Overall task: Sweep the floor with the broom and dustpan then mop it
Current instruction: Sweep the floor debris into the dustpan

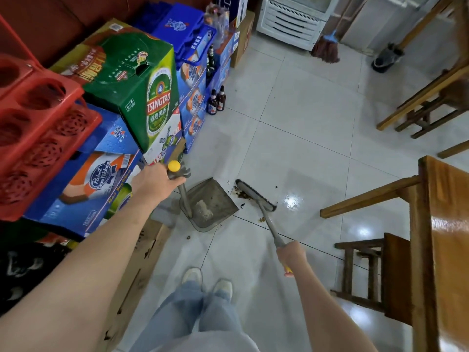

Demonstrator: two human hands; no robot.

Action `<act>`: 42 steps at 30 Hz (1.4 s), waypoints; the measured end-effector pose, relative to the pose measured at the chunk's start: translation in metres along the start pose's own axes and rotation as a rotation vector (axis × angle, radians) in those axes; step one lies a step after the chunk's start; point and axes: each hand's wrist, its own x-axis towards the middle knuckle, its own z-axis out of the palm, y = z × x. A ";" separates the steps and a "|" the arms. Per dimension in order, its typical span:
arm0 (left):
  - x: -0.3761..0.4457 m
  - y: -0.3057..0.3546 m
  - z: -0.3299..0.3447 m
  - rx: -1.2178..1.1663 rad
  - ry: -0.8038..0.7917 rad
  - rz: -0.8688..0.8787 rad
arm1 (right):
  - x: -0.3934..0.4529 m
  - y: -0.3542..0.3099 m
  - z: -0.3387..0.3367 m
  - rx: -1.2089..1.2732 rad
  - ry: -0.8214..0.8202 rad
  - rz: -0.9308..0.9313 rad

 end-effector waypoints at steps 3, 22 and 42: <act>-0.013 0.002 0.005 0.019 0.023 -0.016 | 0.000 0.012 0.008 0.015 0.011 0.000; -0.032 0.058 0.029 0.052 0.042 -0.016 | 0.061 0.029 -0.052 -0.004 0.075 -0.042; 0.019 0.053 0.023 0.097 0.070 -0.031 | 0.091 0.004 -0.065 -0.063 0.040 -0.096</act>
